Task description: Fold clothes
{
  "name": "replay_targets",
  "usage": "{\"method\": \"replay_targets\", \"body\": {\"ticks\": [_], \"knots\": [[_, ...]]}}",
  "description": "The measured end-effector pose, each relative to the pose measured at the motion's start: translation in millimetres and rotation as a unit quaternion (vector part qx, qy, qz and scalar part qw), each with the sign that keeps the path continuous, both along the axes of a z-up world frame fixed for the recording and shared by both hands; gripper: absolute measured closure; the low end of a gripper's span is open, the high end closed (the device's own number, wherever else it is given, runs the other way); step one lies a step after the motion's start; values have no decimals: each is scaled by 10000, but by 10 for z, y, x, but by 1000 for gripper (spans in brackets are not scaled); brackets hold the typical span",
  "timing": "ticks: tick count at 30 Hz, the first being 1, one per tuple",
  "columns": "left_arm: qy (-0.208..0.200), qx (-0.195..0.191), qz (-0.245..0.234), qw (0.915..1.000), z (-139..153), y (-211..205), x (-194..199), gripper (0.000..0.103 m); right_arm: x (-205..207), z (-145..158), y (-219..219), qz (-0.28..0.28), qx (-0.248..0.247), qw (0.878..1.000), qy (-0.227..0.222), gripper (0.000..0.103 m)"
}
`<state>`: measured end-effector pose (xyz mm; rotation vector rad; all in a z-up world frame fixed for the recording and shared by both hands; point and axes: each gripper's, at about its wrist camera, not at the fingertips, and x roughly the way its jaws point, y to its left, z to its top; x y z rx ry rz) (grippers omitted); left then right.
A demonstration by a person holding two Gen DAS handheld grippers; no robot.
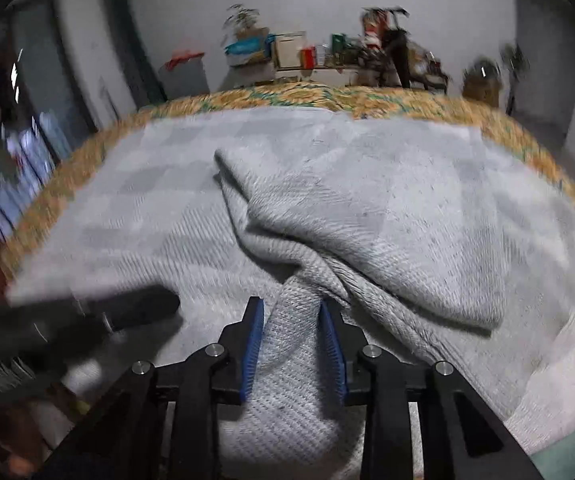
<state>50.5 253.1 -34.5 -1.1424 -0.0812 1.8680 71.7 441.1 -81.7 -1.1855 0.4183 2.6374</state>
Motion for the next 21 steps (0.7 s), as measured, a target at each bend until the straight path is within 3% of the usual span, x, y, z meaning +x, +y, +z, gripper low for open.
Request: {"method": "replay_targets", "body": {"ticks": [3, 6, 11, 13, 16, 18, 21], "knots": [[29, -136, 58, 9999, -147, -46, 19, 101, 215, 101, 70, -74, -347, 9992, 186, 69], [-468, 256, 339, 9980, -186, -130, -74, 101, 440, 135, -55, 93, -334, 9992, 209, 70], [-128, 614, -332, 9975, -46, 3, 187, 101, 595, -46, -303, 365, -44, 9992, -137, 73], [39, 396, -384, 9985, -92, 47, 301, 101, 668, -40, -378, 438, 153, 9987, -227, 73], [-39, 237, -438, 9988, -228, -11, 377, 101, 715, 10, -425, 602, 278, 9969, -415, 74], [121, 277, -411, 9987, -220, -82, 442, 101, 780, 93, -384, 614, 392, 9966, -377, 75], [210, 342, -463, 9981, -117, -45, 482, 101, 876, 200, -202, 161, 647, 9976, -209, 73]]}}
